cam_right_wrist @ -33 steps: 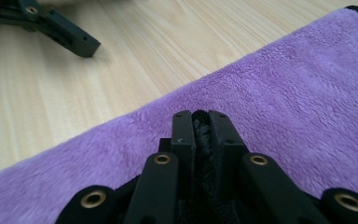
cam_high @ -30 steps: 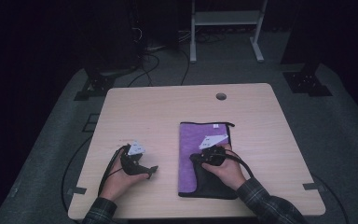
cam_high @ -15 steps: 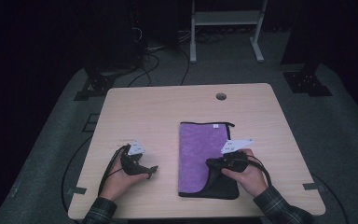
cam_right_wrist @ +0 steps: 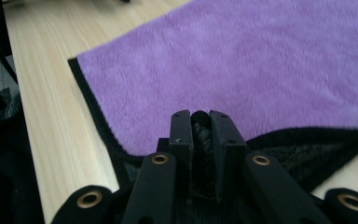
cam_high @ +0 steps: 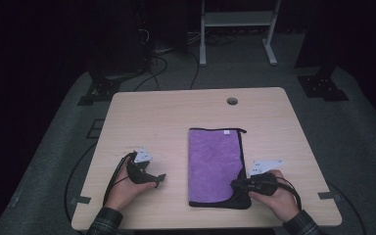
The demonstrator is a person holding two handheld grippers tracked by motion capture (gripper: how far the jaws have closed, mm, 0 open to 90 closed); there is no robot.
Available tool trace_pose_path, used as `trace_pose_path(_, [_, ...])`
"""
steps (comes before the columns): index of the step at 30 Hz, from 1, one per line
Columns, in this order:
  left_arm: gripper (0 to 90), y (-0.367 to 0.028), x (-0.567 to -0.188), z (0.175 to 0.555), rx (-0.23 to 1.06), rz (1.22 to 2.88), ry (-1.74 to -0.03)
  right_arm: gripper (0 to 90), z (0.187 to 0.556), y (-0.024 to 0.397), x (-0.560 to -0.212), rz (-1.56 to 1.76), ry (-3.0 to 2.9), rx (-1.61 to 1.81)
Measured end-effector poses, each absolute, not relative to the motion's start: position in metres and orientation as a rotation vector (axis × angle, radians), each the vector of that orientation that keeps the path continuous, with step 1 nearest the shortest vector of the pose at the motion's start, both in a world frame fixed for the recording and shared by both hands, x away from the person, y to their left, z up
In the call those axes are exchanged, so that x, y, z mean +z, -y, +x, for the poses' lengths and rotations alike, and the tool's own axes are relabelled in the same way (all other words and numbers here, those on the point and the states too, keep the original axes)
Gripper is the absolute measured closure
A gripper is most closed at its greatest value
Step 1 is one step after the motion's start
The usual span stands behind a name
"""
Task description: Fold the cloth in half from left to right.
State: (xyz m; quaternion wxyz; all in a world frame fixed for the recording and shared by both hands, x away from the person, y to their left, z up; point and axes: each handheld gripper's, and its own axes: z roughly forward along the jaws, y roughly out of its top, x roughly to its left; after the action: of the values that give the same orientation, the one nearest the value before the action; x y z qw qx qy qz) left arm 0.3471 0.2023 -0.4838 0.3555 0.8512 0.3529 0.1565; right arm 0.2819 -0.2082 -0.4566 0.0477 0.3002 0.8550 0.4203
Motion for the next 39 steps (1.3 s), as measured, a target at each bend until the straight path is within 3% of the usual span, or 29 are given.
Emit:
trace_pose_path(13, [0.0,-0.202,-0.484,0.347,0.404,2.199,-0.913,62.7,0.268,0.240,-0.453,0.953,-2.563,1.300])
trace_pose_path(16, [0.0,-0.202,-0.484,0.347,0.405,2.199,-0.912,55.9,0.271,0.247,-0.449,0.972,-2.514,1.336])
trace_pose_path(26, [0.2,-0.203,-0.483,0.347,0.406,2.198,-0.906,46.8,0.293,0.261,-0.432,0.959,-2.405,1.395])
trace_pose_path(33, [24.0,-0.199,-0.477,0.350,0.366,2.175,-0.909,46.7,0.325,0.257,-0.432,0.956,-2.419,1.339])
trace_pose_path(39, [34.0,-0.187,-0.469,0.365,0.374,2.167,-0.879,51.7,0.354,0.253,-0.435,0.981,-2.426,1.309])
